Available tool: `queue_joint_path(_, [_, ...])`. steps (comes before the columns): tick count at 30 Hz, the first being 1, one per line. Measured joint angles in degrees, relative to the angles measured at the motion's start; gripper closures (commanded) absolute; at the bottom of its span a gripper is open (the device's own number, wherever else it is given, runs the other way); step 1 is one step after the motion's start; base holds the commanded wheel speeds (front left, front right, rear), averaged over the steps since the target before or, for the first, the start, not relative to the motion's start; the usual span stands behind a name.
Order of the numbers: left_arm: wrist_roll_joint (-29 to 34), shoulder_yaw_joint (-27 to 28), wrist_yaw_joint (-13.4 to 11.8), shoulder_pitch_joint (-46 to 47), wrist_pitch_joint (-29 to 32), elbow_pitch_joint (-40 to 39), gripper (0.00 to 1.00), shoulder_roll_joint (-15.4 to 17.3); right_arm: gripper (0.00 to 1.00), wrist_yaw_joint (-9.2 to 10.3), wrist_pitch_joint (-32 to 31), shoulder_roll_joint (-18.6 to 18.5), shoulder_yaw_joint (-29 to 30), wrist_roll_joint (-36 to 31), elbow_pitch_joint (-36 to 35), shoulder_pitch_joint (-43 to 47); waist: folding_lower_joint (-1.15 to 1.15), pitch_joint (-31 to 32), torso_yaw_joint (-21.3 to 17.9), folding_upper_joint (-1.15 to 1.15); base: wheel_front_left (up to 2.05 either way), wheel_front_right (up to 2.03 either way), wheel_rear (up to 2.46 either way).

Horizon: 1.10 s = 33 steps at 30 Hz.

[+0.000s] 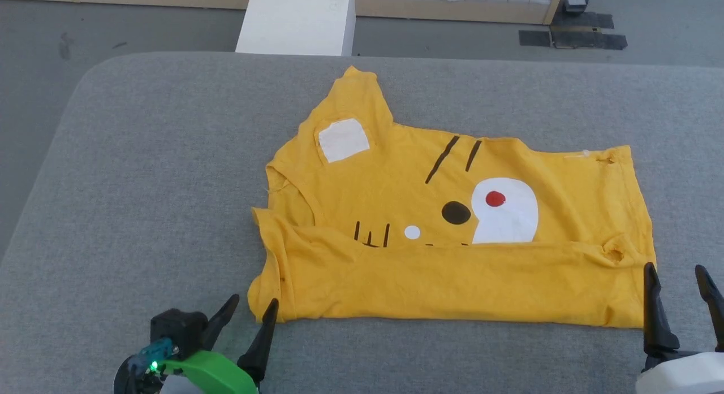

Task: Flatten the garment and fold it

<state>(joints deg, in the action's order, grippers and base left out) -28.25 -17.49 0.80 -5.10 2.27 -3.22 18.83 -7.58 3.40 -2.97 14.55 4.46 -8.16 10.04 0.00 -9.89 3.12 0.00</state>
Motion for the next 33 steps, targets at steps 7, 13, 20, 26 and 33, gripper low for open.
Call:
queue_joint_path(7, [-0.6,-0.1,-0.2,2.1,3.8,3.2,0.00,0.3,0.00,0.00,-0.4,0.0,-0.9,-0.2,0.4,-0.1,0.00,-1.8,-0.8,0.00,0.00,0.00,0.00])
queue_joint_path(13, [-2.6,-0.5,-0.3,3.8,5.8,6.9,0.00,-0.2,0.00,0.00,-0.7,0.0,-1.2,-0.5,0.4,-0.6,0.00,-3.2,-1.5,0.00,0.00,0.00,0.00])
queue_joint_path(20, [-5.1,-1.7,1.3,6.5,10.1,11.1,1.00,-0.4,0.00,0.00,-2.0,0.0,-2.2,-1.3,0.5,-0.7,0.00,-3.6,-1.8,0.00,0.00,0.00,0.00])
queue_joint_path(26, [-7.1,-1.6,2.6,7.5,10.9,12.7,1.00,-0.8,0.00,0.00,-5.1,-2.6,-5.1,-1.8,-0.4,-2.6,0.00,-3.7,-2.0,0.00,0.00,0.00,0.00])
queue_joint_path(33, [-8.6,-0.7,2.7,7.1,10.7,11.1,1.00,-0.3,0.00,0.00,-15.7,-5.8,-1.3,2.6,-1.3,-5.7,0.00,-4.6,-2.5,0.00,0.00,0.00,0.00])
